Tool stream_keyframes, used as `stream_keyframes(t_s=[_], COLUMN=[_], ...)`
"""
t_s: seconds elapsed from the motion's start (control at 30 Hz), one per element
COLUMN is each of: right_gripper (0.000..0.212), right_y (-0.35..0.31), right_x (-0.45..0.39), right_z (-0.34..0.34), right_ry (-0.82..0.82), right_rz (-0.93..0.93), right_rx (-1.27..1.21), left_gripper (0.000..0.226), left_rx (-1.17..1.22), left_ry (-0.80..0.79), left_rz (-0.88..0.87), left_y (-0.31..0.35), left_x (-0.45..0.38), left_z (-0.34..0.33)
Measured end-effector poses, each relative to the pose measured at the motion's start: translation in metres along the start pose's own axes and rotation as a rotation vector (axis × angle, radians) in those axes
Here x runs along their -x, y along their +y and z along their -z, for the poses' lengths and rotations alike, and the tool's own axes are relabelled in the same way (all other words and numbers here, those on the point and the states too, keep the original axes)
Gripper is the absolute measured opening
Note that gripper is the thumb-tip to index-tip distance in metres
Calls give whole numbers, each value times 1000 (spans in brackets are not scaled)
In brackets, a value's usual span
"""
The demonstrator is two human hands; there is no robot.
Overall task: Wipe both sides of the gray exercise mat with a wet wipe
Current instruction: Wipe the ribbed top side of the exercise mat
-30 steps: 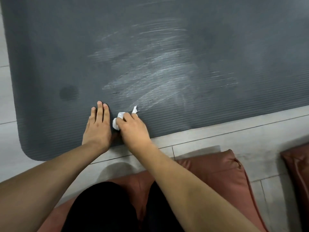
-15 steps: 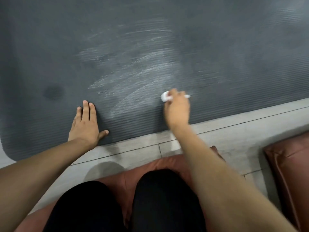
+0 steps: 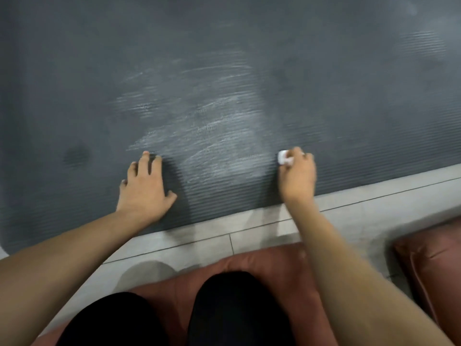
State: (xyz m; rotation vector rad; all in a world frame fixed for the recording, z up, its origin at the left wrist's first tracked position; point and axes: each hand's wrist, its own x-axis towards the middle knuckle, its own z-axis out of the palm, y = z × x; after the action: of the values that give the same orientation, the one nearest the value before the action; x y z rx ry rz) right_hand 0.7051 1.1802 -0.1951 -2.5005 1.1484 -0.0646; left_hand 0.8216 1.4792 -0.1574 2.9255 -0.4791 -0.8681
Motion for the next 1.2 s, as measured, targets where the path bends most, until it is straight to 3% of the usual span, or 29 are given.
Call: stream_keyframes(t_s=[0.07,0.1,0.17,0.27,0.33,0.4,0.47,0.57,0.67,0.73,0.8,0.9,0.97,1.03,1.2], right_gripper=[15,14,15,16,17,11,12,10,19,21,18,14,16,16,26], right_y=[14,7,-22,-76,-93,-95,-89,-73,-58,-69,-104,-161,-166,-146,-49], right_x=[-13,-11,7,46,39,2,-53,-152,-223,-231,-204,-136,-140,-186,-305], right_z=[11,7,-13,-46,-50,-50,-47,-33,-9,-12,-34,-72,-75,-58,0], right_ry=[107,134,66,-210,-231,-193,-70,141,198,251,194,-124,-125,-43,255], right_rz=[-181,-176,73,603,900,1021,937,601,201,47,220,754,976,879,246], right_rx=[-38,-24,-23,-66,-44,-38,-47,44,65,29,-23,-25,9,81,70], left_gripper=[97,101,106,104,101,99,98,102,105,104,103,104,103,104,103], left_rx=[23,10,-44,-37,13,44,54,41,22,2,10,34,48,45,32], left_ry=[-31,-52,-64,34,84,1,-105,-151,-152,-141,-136,-121,-126,-134,-132], left_rz=[-53,-75,-100,-27,46,60,34,29,55,67,73,78,83,85,88], left_y=[15,21,32,39,35,24,14,12,16,20,22,22,22,22,23], left_x=[-12,-19,-31,-48,-62,-72,-78,-82,-82,-83,-83,-82,-81,-79,-79], left_z=[5,7,7,9,14,16,16,15,13,11,9,10,11,11,13])
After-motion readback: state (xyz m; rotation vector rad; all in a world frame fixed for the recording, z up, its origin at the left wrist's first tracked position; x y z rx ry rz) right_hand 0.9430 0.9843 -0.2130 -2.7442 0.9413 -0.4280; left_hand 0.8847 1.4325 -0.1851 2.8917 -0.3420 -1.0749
